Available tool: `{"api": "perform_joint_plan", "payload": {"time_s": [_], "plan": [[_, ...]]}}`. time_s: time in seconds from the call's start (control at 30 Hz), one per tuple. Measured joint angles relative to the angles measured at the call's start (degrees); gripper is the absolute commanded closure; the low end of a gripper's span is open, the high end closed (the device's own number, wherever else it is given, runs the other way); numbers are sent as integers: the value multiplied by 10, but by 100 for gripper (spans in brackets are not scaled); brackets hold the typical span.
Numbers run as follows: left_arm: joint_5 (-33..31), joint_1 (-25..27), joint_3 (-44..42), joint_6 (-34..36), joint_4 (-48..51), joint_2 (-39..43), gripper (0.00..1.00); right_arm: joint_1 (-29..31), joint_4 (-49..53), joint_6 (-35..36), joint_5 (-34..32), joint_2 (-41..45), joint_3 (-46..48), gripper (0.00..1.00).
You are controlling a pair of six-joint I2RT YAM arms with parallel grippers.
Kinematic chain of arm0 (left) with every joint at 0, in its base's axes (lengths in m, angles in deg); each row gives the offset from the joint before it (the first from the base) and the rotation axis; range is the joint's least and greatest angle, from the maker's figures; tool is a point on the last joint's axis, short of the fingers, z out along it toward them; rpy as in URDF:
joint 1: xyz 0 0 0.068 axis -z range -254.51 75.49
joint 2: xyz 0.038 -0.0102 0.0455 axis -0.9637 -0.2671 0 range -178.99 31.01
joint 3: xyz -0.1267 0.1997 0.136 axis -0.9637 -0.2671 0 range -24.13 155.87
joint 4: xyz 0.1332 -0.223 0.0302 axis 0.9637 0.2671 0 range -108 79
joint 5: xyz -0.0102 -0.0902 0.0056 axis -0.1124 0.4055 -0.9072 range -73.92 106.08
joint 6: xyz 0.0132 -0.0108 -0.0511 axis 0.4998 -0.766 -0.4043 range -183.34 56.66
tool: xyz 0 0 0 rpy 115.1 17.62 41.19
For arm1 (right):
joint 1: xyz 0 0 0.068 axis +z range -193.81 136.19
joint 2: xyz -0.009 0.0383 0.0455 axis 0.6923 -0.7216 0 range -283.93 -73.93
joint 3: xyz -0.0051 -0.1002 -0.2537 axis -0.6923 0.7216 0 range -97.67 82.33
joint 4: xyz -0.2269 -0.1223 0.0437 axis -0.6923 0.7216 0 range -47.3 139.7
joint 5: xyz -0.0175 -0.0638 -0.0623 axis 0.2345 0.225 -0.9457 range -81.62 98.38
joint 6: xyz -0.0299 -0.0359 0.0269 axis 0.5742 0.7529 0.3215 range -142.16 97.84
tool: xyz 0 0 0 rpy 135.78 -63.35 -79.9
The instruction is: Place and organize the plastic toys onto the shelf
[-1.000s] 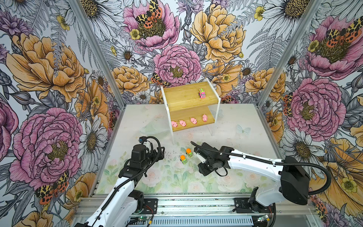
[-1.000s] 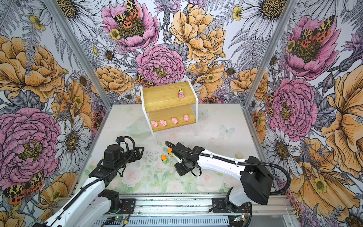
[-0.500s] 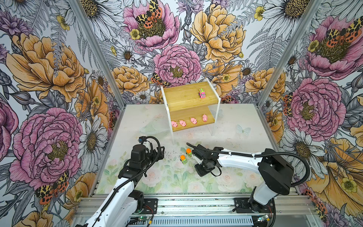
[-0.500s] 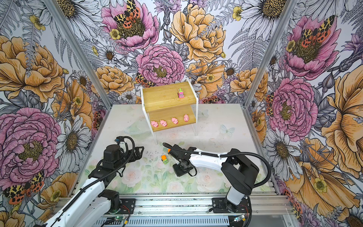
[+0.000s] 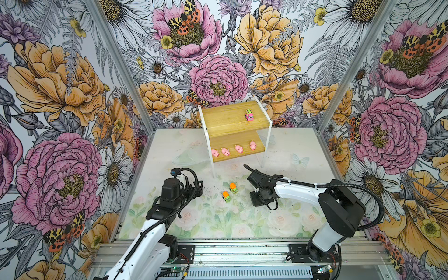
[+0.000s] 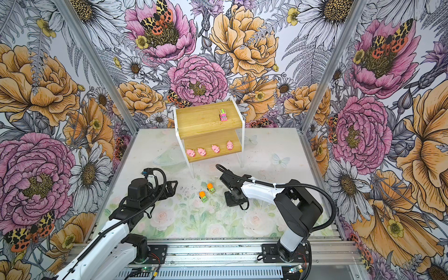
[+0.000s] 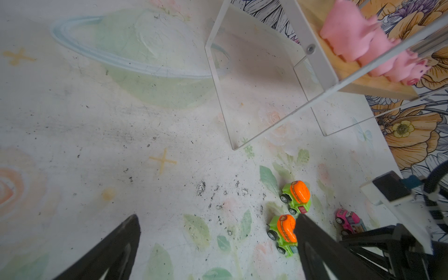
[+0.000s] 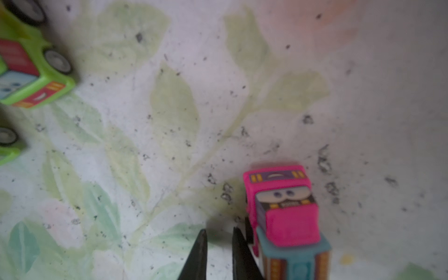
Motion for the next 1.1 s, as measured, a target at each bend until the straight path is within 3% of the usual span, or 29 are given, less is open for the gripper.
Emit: {"api": "perform_joint_plan", "payload": {"time_s": [0.37,0.53,0.8,1.1], "plan": [[0,0,0,0,0,-1,1,-19,0,-31,-24,108,37,46],[0,0,0,0,0,-2,1,-32,-1,-42,-26,148,43,48],[0,0,0,0,0,-2,1,-35,-21,-41,56,131,47,46],[0,0,0,0,0,-1,1,-25,-54,-48,98,54,48,51]]}}
